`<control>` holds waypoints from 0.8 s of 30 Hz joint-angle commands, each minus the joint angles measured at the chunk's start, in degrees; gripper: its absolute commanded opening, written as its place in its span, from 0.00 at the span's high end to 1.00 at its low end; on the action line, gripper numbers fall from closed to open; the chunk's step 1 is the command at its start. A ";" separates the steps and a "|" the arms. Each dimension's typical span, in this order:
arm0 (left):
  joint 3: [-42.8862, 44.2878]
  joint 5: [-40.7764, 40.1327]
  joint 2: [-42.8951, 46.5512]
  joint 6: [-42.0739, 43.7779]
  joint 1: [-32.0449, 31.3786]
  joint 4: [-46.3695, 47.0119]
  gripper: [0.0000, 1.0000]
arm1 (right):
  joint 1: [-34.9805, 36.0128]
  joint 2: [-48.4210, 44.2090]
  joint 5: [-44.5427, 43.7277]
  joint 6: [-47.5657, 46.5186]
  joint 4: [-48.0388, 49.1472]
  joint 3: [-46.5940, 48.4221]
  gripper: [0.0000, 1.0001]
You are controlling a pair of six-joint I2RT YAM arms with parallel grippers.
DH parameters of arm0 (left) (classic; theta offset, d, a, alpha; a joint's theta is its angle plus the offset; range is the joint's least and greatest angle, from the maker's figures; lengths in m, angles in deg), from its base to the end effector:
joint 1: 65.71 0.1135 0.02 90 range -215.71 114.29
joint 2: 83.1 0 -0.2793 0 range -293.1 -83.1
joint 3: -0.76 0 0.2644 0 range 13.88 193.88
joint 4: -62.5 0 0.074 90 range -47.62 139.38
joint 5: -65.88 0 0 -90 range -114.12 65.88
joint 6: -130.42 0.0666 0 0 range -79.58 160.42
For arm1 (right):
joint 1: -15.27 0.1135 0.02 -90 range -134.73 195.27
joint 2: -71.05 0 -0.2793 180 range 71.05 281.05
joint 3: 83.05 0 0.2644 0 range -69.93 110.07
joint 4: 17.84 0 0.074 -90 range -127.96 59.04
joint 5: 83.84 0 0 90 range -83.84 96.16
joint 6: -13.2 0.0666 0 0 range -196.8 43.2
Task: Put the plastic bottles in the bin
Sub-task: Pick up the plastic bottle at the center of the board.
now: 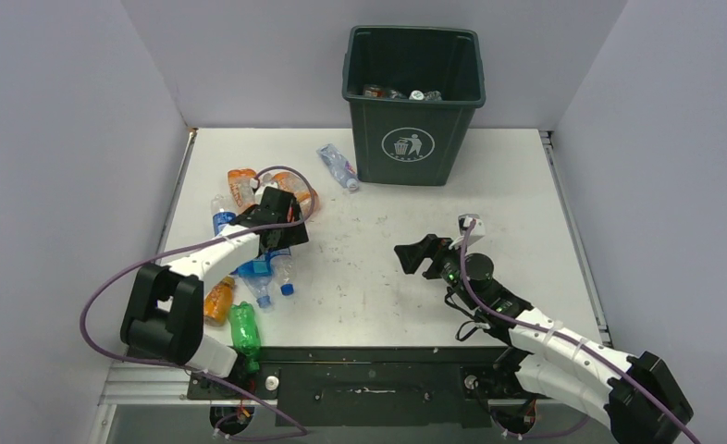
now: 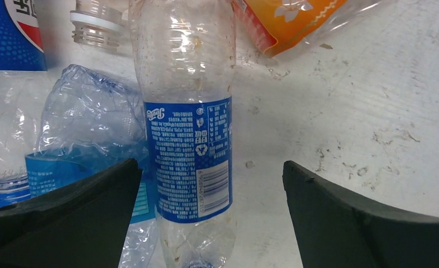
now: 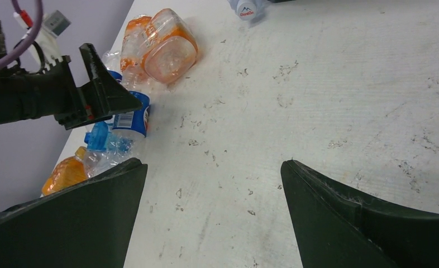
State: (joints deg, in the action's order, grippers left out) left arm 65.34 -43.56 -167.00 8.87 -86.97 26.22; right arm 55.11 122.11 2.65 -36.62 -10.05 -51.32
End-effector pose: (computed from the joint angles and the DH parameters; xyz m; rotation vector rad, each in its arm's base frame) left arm 0.3036 -0.0943 0.1909 -0.3504 2.4377 0.0388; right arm 0.1804 0.1452 0.2151 0.0524 1.8728 0.9392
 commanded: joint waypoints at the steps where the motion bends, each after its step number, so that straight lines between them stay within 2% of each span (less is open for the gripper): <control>1: 3.94 -0.94 -3.61 -1.31 0.78 1.20 0.00 | 0.49 -1.63 1.11 0.73 1.73 -0.33 0.05; 10: 2.83 0.91 -8.56 -3.07 1.70 3.99 0.15 | 0.81 -2.92 2.61 -0.02 2.08 -0.76 0.05; 14: 2.16 2.04 -8.25 -3.36 1.92 4.99 0.31 | 0.87 -2.20 6.58 -0.61 3.13 -0.43 0.04; 19: 0.94 3.38 -5.87 -4.35 1.91 6.18 0.59 | 0.87 -1.04 9.60 1.11 8.13 -2.83 0.03; 24: -1.81 7.23 2.60 -7.28 1.77 6.34 0.76 | 0.99 -1.31 14.26 -1.17 6.53 -1.36 0.00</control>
State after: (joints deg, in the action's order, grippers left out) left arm 65.28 -40.11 -172.79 4.56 -85.42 29.96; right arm 55.50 120.63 11.72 -35.96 -6.67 -54.34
